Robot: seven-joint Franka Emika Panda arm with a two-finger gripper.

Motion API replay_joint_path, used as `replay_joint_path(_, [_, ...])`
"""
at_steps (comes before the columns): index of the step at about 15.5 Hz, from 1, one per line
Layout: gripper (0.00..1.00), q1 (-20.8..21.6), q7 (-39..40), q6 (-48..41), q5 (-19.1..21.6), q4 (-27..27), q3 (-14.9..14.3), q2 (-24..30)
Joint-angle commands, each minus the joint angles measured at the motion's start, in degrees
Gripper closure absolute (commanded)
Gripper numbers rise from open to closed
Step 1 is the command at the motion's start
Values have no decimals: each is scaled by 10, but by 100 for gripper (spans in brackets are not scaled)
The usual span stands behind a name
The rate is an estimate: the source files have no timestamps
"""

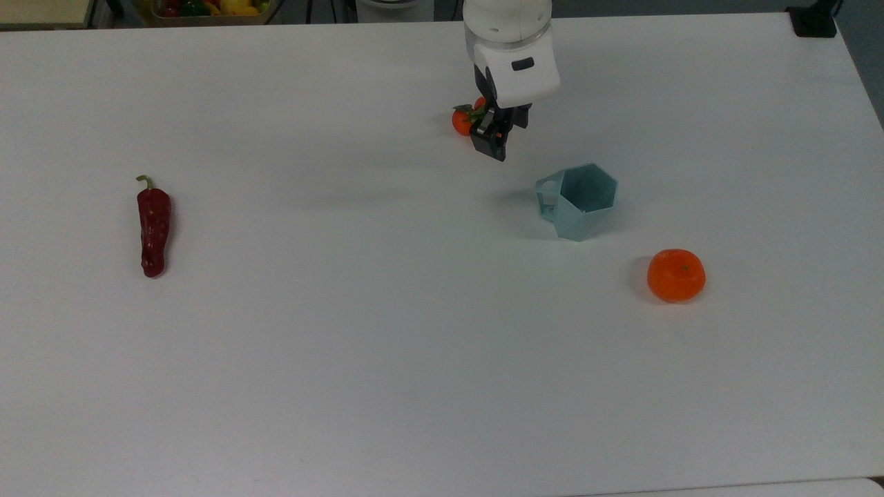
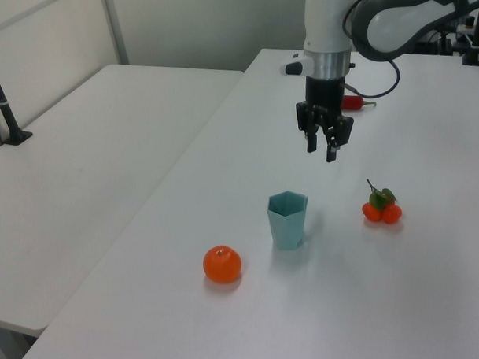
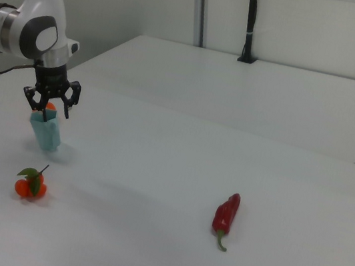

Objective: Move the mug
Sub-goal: 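Lower the gripper onto the rim of the teal hexagonal mug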

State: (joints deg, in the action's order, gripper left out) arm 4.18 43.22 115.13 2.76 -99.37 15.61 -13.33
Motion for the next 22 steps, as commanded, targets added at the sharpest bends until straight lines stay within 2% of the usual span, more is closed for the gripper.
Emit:
replay_joint_path(1, [45, 16, 2, 58, 4, -14, 2, -18])
replay_joint_path(7, [52, 28, 2, 139, -9, -52, 12, -34])
replay_joint_path(13, [55, 32, -8, 179, -21, -55, 13, -57])
replay_joint_path(18, [56, 38, -51, 220, -74, -59, 13, -85])
replay_joint_path(22, [90, 40, -69, 222, -82, -60, 13, -86])
